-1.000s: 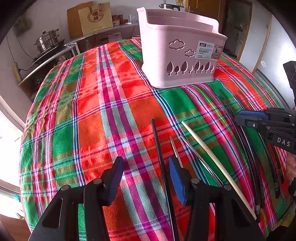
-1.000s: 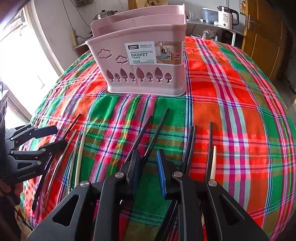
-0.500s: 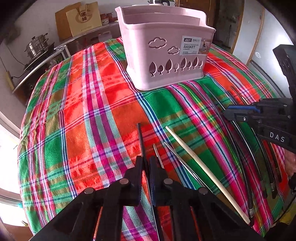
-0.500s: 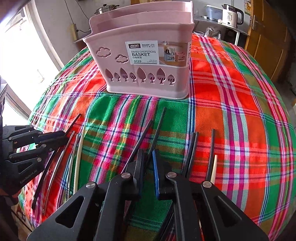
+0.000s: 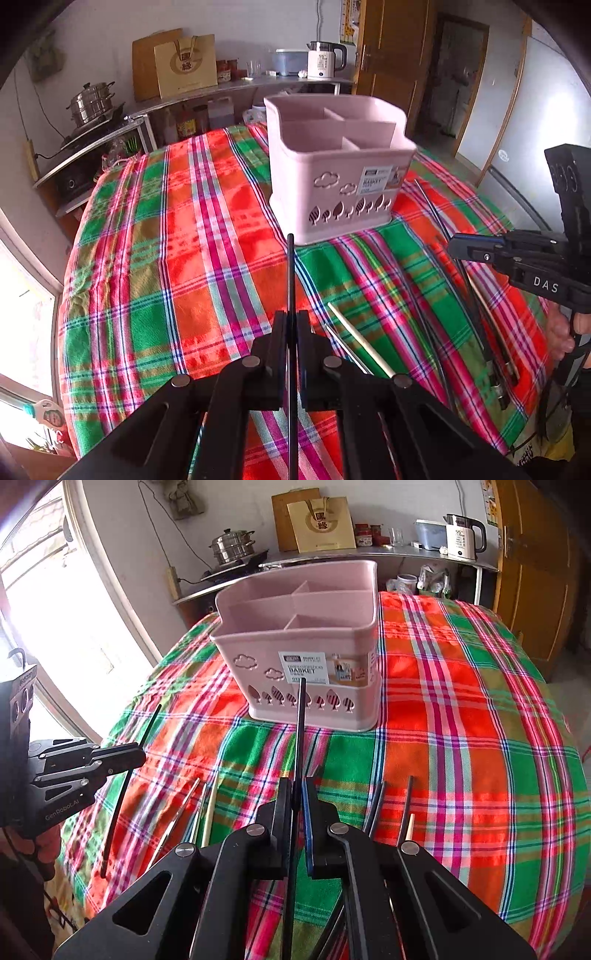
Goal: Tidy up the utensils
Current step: 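Lift the black chopstick with the right tool while the left tool carries its own toward the basket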
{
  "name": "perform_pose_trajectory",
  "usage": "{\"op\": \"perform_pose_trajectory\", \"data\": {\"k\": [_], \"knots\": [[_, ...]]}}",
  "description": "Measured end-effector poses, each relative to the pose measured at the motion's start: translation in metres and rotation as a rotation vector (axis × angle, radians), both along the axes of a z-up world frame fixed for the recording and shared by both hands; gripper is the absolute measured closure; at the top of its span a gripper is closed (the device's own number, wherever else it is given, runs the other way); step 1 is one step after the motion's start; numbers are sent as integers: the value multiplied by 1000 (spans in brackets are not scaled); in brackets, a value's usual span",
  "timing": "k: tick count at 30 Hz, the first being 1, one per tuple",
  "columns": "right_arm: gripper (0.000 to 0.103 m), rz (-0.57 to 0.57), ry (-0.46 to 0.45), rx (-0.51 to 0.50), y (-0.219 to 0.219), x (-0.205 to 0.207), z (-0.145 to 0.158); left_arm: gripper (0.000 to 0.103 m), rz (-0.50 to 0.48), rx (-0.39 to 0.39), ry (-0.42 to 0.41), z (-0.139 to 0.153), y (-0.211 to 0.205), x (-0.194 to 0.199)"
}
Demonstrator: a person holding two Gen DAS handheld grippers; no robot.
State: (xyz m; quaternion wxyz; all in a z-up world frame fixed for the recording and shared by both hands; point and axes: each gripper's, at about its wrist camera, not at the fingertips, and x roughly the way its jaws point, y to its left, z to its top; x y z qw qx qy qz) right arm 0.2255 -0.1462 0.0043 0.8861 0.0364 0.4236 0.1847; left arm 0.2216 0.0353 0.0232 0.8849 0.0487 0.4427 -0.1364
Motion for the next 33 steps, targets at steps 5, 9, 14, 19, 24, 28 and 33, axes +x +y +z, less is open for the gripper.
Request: {"op": "perform_pose_trajectory", "data": {"k": [5, 9, 14, 19, 24, 28, 33], "knots": [[98, 4, -71, 29, -7, -11, 27, 98, 11, -34, -78, 38, 6, -9], [98, 5, -129, 51, -12, -21, 49, 98, 21, -59, -128, 63, 10, -18], [98, 3, -187, 74, -20, -33, 69, 98, 35, -80, -172, 85, 15, -30], [98, -1, -228, 97, -26, -39, 83, 98, 45, -109, -206, 104, 18, -35], [98, -2, -263, 109, -33, -34, 94, 98, 52, -154, -223, 118, 16, -27], [98, -8, -282, 123, -36, -26, 103, 99, 53, -195, -222, 127, 12, -13], [98, -20, -305, 134, -38, -10, 119, 99, 53, -229, -226, 141, 6, 8]]}}
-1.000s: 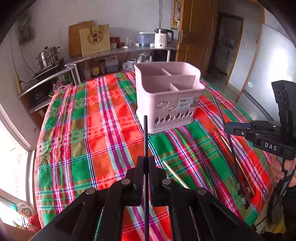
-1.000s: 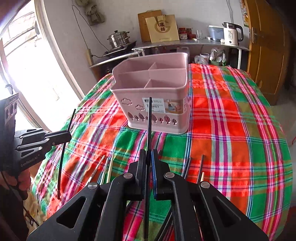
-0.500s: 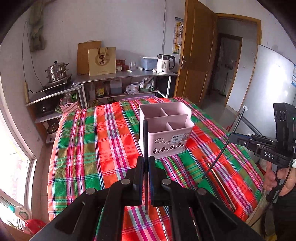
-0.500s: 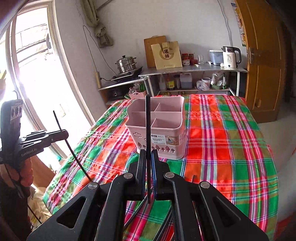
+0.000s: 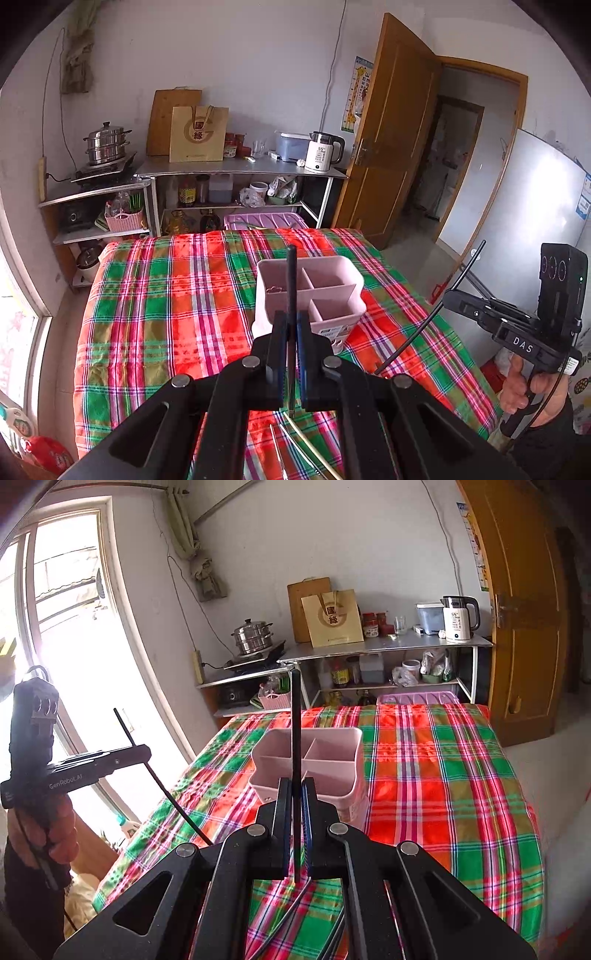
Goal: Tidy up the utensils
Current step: 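Lift the black chopstick with the right tool while the left tool carries its own toward the basket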
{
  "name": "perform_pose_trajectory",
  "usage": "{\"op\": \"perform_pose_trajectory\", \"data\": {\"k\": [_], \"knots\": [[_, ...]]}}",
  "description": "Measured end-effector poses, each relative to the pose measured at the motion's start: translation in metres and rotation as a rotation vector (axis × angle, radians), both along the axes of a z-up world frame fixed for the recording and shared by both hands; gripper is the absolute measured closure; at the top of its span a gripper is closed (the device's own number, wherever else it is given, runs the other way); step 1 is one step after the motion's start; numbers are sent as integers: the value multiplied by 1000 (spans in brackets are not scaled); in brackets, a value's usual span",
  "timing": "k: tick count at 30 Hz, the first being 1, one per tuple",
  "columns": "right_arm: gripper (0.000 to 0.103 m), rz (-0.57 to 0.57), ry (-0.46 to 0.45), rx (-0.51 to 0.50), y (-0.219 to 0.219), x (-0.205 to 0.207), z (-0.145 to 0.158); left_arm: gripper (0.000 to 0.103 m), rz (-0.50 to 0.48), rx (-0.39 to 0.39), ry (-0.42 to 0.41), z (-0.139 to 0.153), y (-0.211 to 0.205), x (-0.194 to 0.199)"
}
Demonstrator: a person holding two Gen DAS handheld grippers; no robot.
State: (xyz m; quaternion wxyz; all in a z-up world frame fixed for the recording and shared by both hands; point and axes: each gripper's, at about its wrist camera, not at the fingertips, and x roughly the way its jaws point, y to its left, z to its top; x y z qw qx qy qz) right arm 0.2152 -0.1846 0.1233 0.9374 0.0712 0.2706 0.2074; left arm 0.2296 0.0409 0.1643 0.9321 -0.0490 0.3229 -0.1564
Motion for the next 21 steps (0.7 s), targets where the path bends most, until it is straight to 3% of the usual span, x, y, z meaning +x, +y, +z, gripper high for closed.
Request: {"op": "perform_pose_trajectory", "data": {"k": [13, 21], "knots": [[98, -4, -95, 45, 7, 44, 54, 98, 16, -42, -84, 54, -8, 55], [98, 9, -94, 54, 25, 74, 47, 98, 26, -82, -78, 48, 0, 89]]}}
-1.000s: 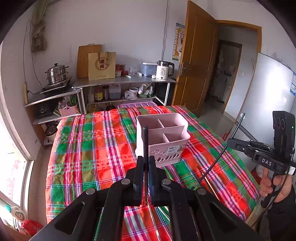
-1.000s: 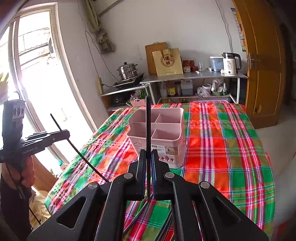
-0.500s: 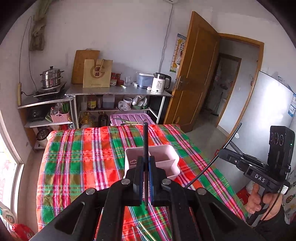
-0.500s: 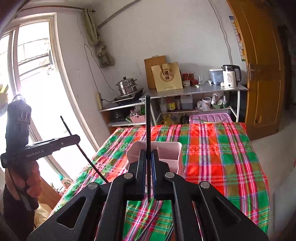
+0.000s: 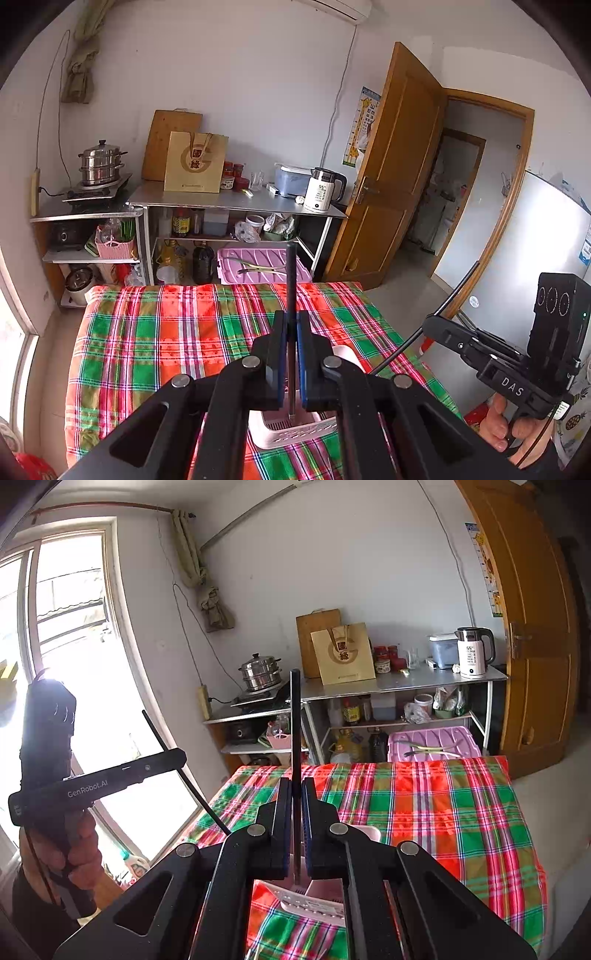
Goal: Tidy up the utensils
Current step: 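Lift the black chopstick with the right tool while the left tool carries its own toward the basket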
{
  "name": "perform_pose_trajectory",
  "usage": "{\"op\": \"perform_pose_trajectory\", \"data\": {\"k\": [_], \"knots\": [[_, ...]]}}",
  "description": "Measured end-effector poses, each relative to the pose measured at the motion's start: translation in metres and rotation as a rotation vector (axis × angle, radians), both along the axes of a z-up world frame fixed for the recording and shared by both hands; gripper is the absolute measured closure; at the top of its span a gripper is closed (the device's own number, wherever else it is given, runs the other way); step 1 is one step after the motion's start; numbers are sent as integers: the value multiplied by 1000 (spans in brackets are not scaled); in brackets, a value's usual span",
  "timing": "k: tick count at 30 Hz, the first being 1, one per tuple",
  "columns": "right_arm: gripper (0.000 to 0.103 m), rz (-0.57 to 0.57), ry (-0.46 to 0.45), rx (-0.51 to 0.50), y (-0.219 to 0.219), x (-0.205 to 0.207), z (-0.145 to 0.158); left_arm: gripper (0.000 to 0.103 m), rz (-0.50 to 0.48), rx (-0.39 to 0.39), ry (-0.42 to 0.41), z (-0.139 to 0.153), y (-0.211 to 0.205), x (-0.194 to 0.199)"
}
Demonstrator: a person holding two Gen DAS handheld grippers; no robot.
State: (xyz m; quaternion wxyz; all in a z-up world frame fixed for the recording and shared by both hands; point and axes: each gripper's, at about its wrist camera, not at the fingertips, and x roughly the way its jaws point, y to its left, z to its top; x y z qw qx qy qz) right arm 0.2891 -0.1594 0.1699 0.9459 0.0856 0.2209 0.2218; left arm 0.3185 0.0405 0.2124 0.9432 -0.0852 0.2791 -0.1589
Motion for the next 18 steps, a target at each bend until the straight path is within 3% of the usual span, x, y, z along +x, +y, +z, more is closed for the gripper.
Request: {"op": "perform_pose_trajectory", "data": {"k": [10, 18], "knots": [[98, 12, 92, -22, 18, 28, -53, 98, -1, -34, 79, -58, 10, 30], [98, 15, 154, -25, 18, 37, -76, 98, 15, -49, 127, -92, 16, 41]]}}
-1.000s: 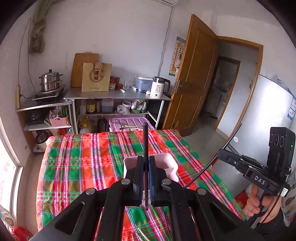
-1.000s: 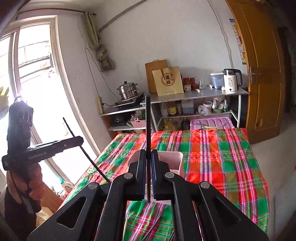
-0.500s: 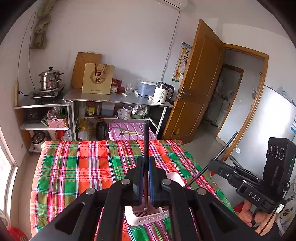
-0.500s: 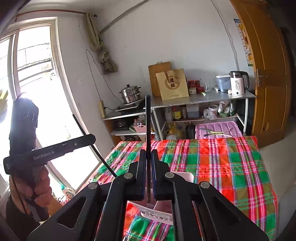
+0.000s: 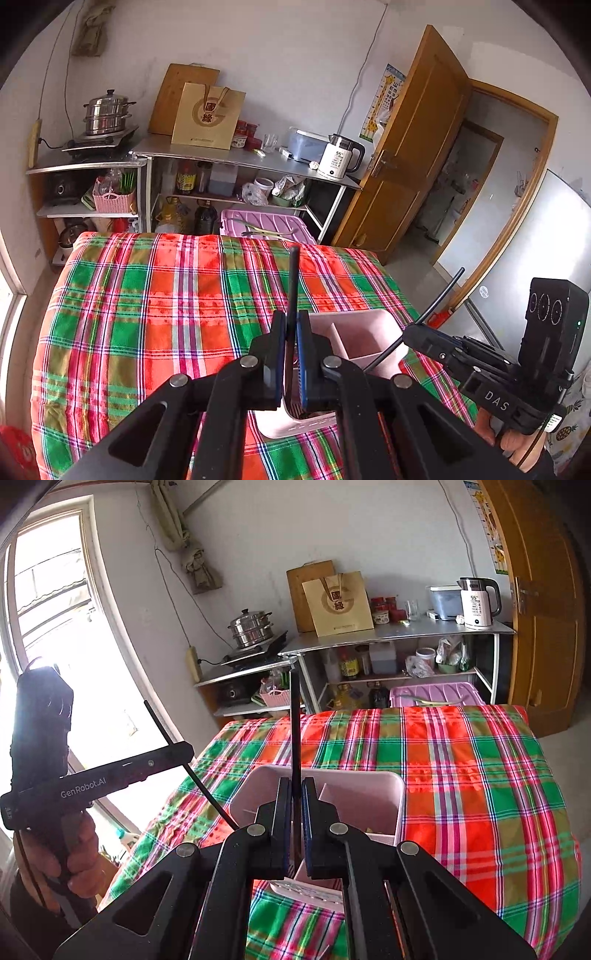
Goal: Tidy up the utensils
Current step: 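Lift the black chopstick with the right tool while the left tool carries its own toward the basket, then open the right tool over the pink basket while the left tool releases its chopstick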
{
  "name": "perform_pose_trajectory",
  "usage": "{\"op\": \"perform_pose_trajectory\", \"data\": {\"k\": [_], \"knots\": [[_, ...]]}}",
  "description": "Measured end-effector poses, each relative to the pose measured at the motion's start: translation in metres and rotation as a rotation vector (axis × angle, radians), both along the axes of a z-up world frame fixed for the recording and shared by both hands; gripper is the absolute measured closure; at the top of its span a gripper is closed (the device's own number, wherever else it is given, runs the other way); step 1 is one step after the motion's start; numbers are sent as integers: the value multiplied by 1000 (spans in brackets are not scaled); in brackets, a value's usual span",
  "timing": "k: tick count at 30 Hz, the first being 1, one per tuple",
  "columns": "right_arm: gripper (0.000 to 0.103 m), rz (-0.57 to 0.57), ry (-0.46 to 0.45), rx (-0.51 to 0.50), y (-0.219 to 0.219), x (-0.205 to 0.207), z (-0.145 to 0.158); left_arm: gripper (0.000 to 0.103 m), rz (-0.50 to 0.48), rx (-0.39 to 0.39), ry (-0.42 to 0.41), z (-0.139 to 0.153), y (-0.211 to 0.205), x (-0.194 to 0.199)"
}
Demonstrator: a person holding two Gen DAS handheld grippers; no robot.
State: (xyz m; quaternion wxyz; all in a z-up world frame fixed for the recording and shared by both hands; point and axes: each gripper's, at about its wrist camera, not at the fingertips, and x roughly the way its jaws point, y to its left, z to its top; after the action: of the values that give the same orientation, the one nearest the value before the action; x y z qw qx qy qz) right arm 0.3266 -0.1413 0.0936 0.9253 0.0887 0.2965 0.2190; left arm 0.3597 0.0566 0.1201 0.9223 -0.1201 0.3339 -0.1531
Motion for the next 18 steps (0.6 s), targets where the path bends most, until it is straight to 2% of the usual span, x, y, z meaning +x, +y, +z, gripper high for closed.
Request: {"op": "perform_pose_trajectory", "data": {"k": [4, 7, 8, 18], "knots": [[98, -2, 10, -4, -2, 0, -2, 93, 7, -7, -15, -1, 1, -4], [93, -9, 3, -10, -5, -4, 0, 77, 6, -11, -39, 3, 2, -12], [87, -12, -1, -11, -6, -6, 2, 74, 6, -12, -46, 4, 2, -16], [84, -14, -57, 0, -21, -49, 16, 71, 17, -17, -115, 16, 1, -79]]}}
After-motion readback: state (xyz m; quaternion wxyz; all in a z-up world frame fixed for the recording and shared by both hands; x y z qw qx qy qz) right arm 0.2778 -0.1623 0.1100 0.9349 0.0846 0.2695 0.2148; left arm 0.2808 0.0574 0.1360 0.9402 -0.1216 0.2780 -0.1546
